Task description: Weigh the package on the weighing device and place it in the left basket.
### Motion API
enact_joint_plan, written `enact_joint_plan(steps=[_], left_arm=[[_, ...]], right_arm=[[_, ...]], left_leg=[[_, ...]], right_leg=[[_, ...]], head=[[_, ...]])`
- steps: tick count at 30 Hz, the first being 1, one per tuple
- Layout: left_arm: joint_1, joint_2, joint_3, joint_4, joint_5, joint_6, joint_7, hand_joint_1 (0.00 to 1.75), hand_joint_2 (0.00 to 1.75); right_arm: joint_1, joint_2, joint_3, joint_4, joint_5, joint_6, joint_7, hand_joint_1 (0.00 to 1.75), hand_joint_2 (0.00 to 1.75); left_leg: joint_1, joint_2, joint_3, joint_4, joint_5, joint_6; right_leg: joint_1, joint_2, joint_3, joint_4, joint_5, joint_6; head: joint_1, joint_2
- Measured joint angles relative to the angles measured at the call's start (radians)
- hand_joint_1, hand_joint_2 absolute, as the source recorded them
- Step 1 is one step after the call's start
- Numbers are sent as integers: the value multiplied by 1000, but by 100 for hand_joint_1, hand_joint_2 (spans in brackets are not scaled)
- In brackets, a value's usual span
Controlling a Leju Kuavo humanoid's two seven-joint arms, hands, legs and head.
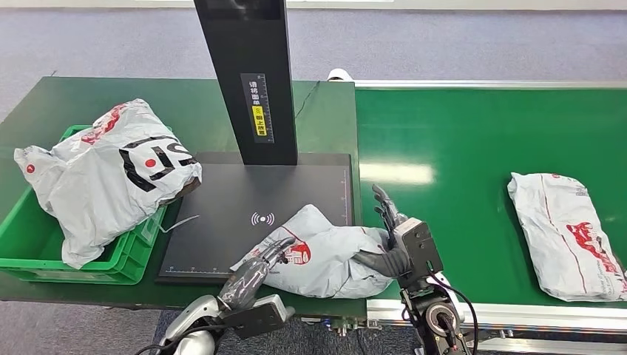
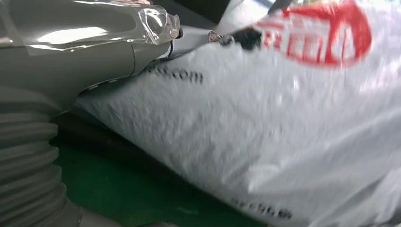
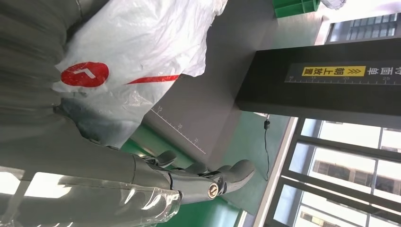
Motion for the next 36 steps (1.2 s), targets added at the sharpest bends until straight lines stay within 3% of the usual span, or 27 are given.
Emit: enact_joint_plan(steps=[6,10,11,20,36], left_arm=[[-37,11,-38,55,-2,0,32,0,175],[-49,13,-50,69,6,1,42,161,175],[-51,13,-51,72,8,8,44,168,175],[-53,1,-50,73,-1,151,49,175,175],[11,-11,0,-2,10,297,-48,175,175]], right_arm=[[26,2,-14,-27,0,0,10,0,175],[38,6,-21,-40,0,0,12,0,175],[42,7,-23,-44,1,0,14,0,175],[79,15,-46,-85,4,4,22,0,175],[75,17,-47,-85,-1,29,18,0,175]], left_leg=[[0,-1,1,0,0,0],[0,-2,2,0,0,0],[0,-2,2,0,0,0],[0,-2,3,0,0,0],[0,-2,2,0,0,0]], right_leg=[[0,0,1,0,0,0],[0,0,3,0,0,0],[0,-1,3,0,0,0],[0,-1,3,0,0,0],[0,-1,3,0,0,0]], head=[[0,0],[0,0],[0,0],[0,0],[0,0]])
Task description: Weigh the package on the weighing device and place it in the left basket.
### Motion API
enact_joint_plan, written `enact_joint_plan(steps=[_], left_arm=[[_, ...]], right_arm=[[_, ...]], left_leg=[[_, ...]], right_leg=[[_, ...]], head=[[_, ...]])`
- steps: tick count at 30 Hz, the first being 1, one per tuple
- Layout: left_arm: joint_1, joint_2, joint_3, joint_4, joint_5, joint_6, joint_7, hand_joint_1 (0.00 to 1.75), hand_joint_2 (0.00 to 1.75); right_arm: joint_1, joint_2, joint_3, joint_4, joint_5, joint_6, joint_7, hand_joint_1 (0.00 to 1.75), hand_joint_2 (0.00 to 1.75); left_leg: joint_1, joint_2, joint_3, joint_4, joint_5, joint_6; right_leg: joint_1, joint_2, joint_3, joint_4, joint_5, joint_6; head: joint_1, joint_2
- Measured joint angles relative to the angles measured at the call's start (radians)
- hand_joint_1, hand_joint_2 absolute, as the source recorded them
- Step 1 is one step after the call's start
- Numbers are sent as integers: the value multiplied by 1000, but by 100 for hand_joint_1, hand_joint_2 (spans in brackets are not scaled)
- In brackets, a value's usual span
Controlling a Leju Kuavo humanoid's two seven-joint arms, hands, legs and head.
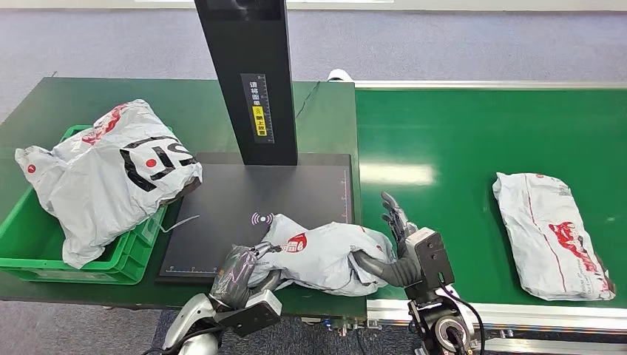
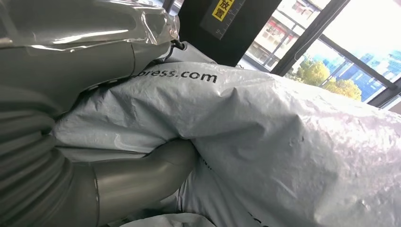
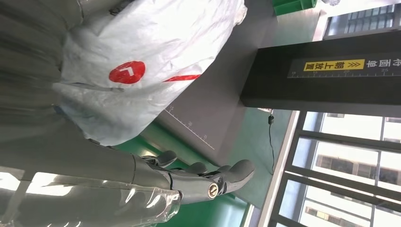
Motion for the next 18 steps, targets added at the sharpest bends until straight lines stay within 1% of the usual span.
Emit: enact_joint_plan(steps=[8,11,13,15,18], left_arm=[[6,0,8,-8,0,1,-2,175,175],[9,-2,11,-12,6,25,-18,175,175],[17,-8,21,-26,17,95,-56,175,175],[26,-19,38,-52,28,214,-100,175,175],[33,-34,68,-100,23,387,-133,175,175]], right_arm=[[0,0,0,0,0,0,0,0,175],[0,0,0,0,-3,1,-2,0,175],[0,0,0,0,-6,2,-7,0,175],[0,0,1,1,-10,2,-12,0,175],[-2,0,7,3,-15,3,-14,0,175]], left_leg=[[0,0,0,0,0,0],[0,0,0,0,0,0],[0,0,0,0,0,0],[0,0,-1,0,0,0],[0,0,-1,0,0,0]], right_leg=[[0,0,0,0,0,0],[0,0,0,0,0,0],[0,0,-1,0,0,0],[0,0,-1,0,0,0],[0,0,-1,0,0,0]], head=[[0,0],[0,0],[0,0],[0,0],[0,0]])
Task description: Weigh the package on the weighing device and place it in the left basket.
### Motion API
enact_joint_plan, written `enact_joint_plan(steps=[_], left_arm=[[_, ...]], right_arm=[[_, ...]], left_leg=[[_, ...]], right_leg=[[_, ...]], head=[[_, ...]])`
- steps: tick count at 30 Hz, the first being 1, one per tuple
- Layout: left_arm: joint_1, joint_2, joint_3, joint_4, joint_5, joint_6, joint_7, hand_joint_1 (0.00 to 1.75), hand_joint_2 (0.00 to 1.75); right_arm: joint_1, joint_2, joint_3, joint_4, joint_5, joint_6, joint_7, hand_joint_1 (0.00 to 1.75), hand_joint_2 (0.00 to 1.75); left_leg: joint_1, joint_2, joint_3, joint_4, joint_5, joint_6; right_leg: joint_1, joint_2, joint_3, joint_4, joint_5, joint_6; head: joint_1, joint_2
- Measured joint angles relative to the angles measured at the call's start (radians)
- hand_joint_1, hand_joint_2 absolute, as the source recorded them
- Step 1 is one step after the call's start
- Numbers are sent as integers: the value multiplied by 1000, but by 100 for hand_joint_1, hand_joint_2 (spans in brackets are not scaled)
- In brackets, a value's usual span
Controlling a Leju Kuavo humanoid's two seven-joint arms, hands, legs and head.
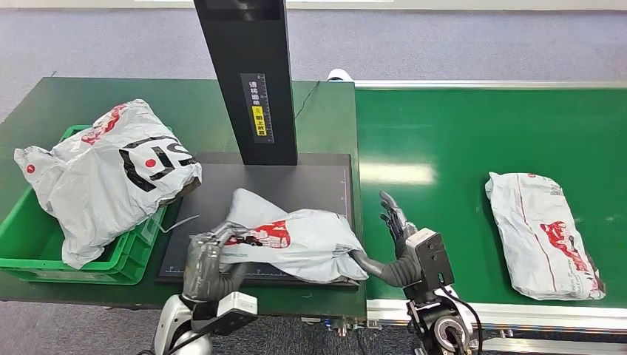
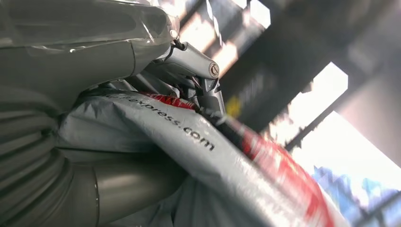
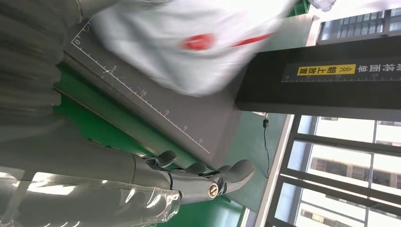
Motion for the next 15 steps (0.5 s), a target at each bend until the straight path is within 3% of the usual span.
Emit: enact_joint_plan(steps=[5,11,15], left_arm=[[5,-20,55,-91,-19,189,-50,175,175],[10,-94,173,-219,-5,202,-187,175,175],[13,-136,232,-301,1,202,-206,175,175]], right_arm=[[-19,-1,13,18,-18,0,0,0,175],[-48,-2,31,51,-52,-1,0,0,175],[-62,-2,43,73,-59,-4,0,0,175]], left_leg=[[0,0,0,0,0,0],[0,0,0,0,0,0],[0,-1,-1,0,0,0]], right_leg=[[0,0,0,0,0,0],[0,0,0,0,0,0],[0,0,0,0,0,0]], head=[[0,0],[0,0],[0,0]])
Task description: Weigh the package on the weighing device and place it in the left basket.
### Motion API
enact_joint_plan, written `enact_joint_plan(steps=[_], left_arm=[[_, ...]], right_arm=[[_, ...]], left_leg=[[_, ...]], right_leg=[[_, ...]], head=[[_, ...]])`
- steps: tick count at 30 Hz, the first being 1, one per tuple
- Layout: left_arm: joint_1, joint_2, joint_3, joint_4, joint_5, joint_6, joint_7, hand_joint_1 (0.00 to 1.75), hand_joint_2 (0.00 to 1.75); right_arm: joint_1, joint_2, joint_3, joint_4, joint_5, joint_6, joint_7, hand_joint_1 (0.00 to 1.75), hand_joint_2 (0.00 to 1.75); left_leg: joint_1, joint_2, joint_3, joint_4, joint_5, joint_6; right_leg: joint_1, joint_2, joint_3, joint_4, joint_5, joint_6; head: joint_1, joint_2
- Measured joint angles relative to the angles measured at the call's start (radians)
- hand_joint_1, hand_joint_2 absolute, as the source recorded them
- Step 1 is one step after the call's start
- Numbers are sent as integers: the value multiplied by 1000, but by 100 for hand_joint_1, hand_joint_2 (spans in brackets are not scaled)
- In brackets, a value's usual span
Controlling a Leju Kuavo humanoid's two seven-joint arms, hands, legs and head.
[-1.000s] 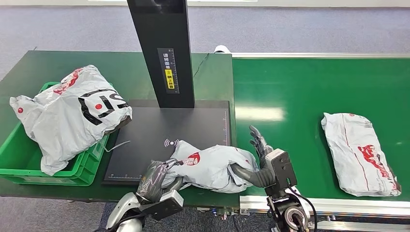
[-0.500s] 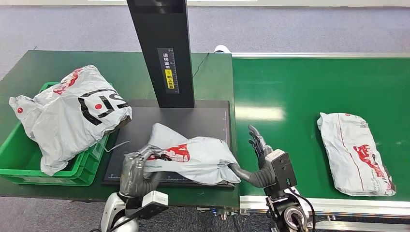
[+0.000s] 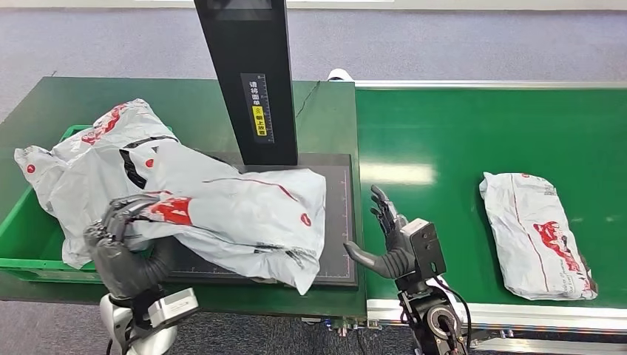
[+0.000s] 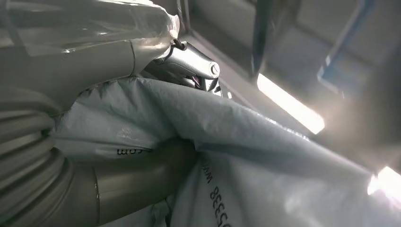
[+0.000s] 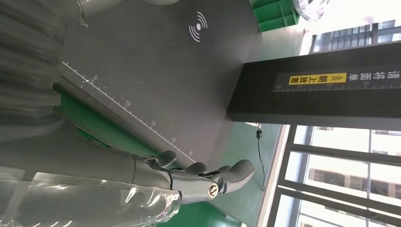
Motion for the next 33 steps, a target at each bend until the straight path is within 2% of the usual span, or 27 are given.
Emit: enact_joint_plan(steps=[6,10,14,20,21,23,25,27,30,33], left_arm=[[-10,-47,55,-126,-69,0,-2,175,175],[-41,-70,136,-136,-148,0,24,175,175],[-99,-70,212,-41,-271,0,153,175,175],[-145,-69,266,35,-313,0,210,175,175],[-154,-66,273,51,-339,0,254,175,175],[-181,-47,284,99,-407,-3,405,175,175],[-216,-8,290,165,-460,-13,579,175,87],[-254,41,299,242,-495,-26,699,175,0],[-305,104,322,346,-533,-35,776,175,0],[-343,145,344,427,-545,-33,787,175,0]], right_arm=[[-15,0,20,30,-3,-5,-1,0,175],[-10,-3,29,37,-3,-14,-1,0,175],[12,-7,29,27,0,-17,-1,0,175],[26,-12,29,19,2,-15,-1,0,175],[26,-13,29,19,4,-14,0,0,175],[27,-13,29,17,14,-11,4,0,175],[28,-14,28,15,26,-5,9,0,175],[30,-15,27,15,36,5,14,0,175],[30,-17,27,15,45,17,15,0,175],[31,-19,26,15,48,21,15,0,175]], left_leg=[[0,0,0,0,0,0],[0,0,1,0,0,0],[0,1,1,0,1,0],[0,3,0,0,0,0],[0,3,0,0,0,0],[0,3,0,0,0,0],[0,3,0,0,1,0],[1,3,0,0,1,-1],[1,3,0,0,1,-1],[1,3,0,0,2,-1]], right_leg=[[0,0,0,0,0,0],[0,-1,0,0,0,0],[0,-1,0,0,0,-1],[0,0,-1,0,1,-1],[0,0,-1,0,1,-1],[0,0,-1,0,1,-1],[0,0,-1,0,1,-1],[1,0,-1,0,1,-1],[2,1,-1,0,1,-1],[2,0,-1,1,1,-1]], head=[[0,0],[0,0],[0,0],[0,0],[0,0],[0,0],[0,0],[0,0],[0,0],[0,0]])
